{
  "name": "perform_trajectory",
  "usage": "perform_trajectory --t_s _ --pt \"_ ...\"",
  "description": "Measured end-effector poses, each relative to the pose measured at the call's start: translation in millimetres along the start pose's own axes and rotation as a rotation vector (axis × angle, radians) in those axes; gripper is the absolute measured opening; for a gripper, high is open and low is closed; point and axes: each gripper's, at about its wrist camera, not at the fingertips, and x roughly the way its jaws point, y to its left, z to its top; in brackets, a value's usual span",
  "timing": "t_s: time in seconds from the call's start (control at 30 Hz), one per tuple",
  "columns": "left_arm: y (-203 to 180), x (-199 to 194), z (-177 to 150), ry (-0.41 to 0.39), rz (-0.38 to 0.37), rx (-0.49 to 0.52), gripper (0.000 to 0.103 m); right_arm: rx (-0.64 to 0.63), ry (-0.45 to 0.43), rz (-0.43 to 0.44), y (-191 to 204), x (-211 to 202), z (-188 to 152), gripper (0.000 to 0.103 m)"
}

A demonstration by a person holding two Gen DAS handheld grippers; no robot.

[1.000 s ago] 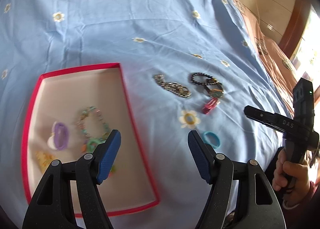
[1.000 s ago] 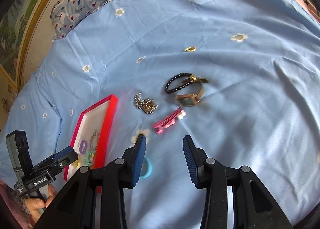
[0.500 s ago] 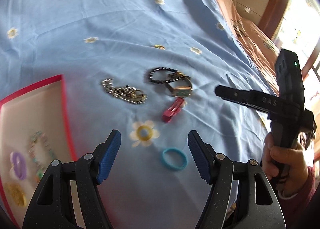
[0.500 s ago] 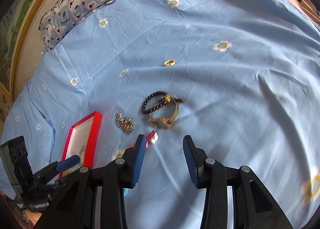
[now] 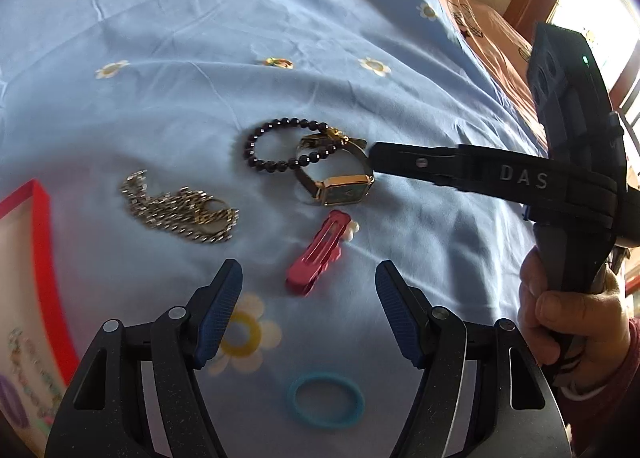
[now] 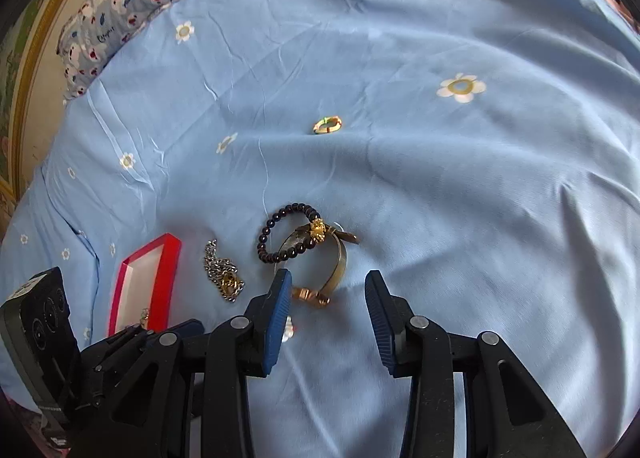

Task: Organize jewelry
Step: 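Grasp the pink hair clip with the left tool while the right tool grasps the gold watch, then carry the pink clip and gold watch into the red box and open both tools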

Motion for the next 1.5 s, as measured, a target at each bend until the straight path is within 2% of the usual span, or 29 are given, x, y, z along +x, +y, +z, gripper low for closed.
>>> perform_trajectory --t_s 0.03,0.13,0.2,0.23,0.27,0.33,0.47,1.0,1.5 --pt "-0.6 3.6 0.5 0.004 0.0 0.003 0.066 -0.004 0.007 -0.002 0.5 4.2 1.2 0.039" --pt "-0.7 14.9 1.4 0.028 -0.01 0.004 0.044 -0.01 0.028 -0.016 0.0 16.6 3.5 0.038" --pt "-0.6 18.2 0.8 0.031 -0.014 0.009 0.026 -0.012 0.031 -0.021 -1.3 22.8 4.3 0.036" --pt "-0.5 18.1 0.2 0.028 -0.016 0.011 0.021 -0.016 0.029 -0.027 -1.2 24.7 4.9 0.032" --pt "0.1 17.5 -0.2 0.028 -0.023 0.01 0.015 -0.021 0.028 -0.038 -0.8 25.4 5.2 0.024" --pt "1.9 14.6 -2.3 0.022 -0.035 -0.002 0.015 -0.027 0.034 -0.045 -0.4 26.4 4.2 0.009" --pt "9.3 5.5 -8.6 0.008 -0.041 -0.029 0.015 -0.038 0.036 -0.045 2.0 23.2 -0.2 0.004" --pt "45.8 -66.0 -52.9 -0.092 -0.024 -0.164 0.015 -0.04 0.036 0.064 27.6 -20.3 -53.9 0.004" --pt "76.5 -123.2 -91.0 -0.177 0.031 -0.236 0.015 -0.096 0.03 0.123 65.8 -36.9 -70.5 0.004"
